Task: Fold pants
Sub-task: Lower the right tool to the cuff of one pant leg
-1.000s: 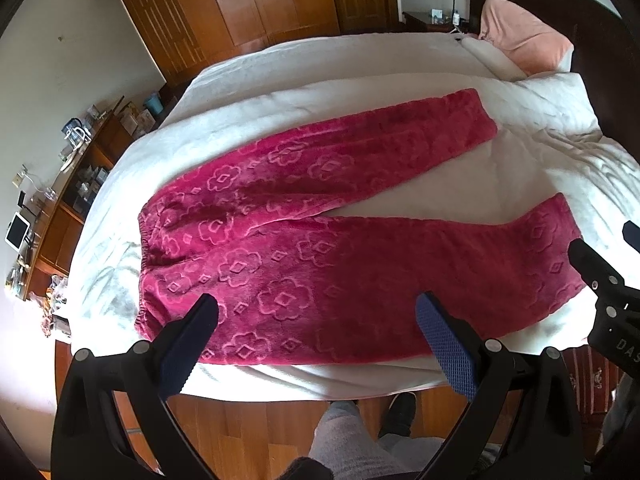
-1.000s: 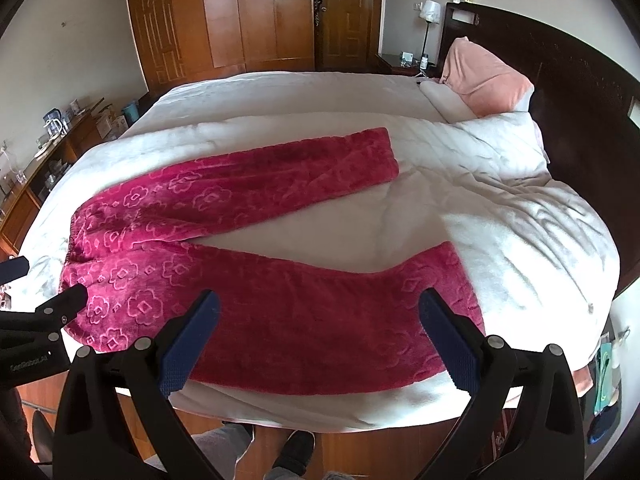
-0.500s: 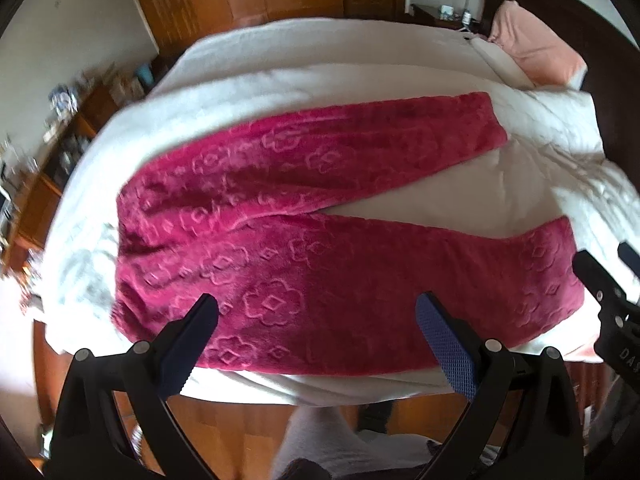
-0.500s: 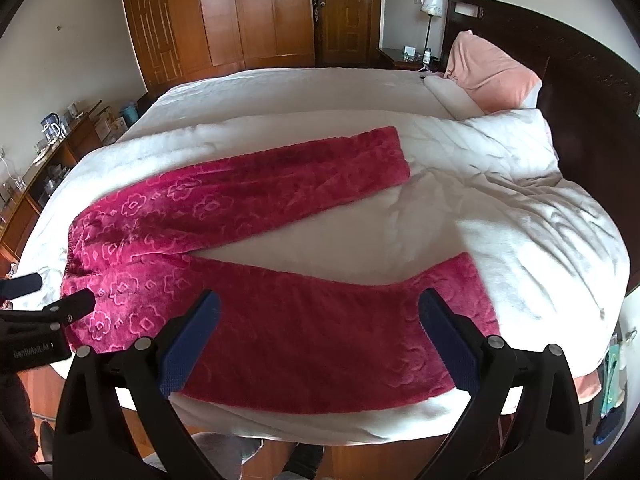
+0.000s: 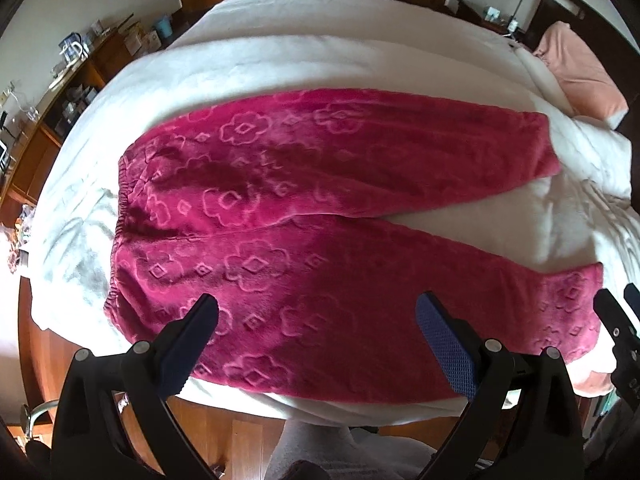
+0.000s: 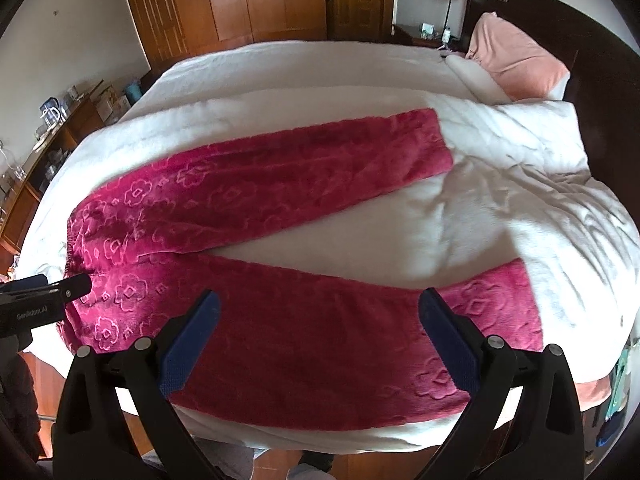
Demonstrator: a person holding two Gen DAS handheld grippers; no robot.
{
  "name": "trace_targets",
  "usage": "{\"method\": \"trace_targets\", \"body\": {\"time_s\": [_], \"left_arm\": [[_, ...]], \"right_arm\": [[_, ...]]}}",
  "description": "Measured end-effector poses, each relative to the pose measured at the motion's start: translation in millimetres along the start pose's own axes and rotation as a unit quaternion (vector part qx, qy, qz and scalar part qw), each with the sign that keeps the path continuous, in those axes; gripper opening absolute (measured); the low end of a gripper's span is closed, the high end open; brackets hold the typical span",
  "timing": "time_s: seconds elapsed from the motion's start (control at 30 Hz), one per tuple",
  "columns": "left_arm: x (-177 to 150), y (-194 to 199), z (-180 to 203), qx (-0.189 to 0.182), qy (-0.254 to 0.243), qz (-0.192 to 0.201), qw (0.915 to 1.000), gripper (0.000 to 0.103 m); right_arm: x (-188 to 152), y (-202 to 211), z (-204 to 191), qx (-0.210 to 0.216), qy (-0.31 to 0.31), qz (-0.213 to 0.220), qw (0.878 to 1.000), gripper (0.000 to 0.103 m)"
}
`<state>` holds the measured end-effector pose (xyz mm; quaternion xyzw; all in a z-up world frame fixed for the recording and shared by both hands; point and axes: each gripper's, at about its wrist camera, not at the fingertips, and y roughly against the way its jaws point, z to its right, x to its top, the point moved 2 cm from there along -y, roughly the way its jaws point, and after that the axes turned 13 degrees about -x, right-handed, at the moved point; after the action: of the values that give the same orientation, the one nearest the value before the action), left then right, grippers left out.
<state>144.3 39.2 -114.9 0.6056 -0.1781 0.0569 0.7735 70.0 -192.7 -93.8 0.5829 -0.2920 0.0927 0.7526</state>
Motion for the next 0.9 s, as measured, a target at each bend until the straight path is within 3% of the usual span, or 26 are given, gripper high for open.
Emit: {"method": "trace_targets", "body": {"time_s": [0.37,0.67,0.9], "left_arm": [[43.1,-59.2,-49.7,-0.015,-0.004,-0.048,0.9987,0.098],[88.8,-105.9,-63.6,-0.028,-0.026,-0.062,0.9973,0.098],[115.3,-137.9,-76.9,-0.026,-0.028,-0.071,0.9967,0.098]], "right_arm": [[4.0,-41.9,-37.5,-0.021,-0.006,-0.064,0.998,0.100],[-2.1,-56.4,-22.0,-0.065,-0.069,-0.105,0.990,0.100],[-13.7,-64.0,-27.2,-0.074,-0.081,-0.133,0.985,0.100]]}}
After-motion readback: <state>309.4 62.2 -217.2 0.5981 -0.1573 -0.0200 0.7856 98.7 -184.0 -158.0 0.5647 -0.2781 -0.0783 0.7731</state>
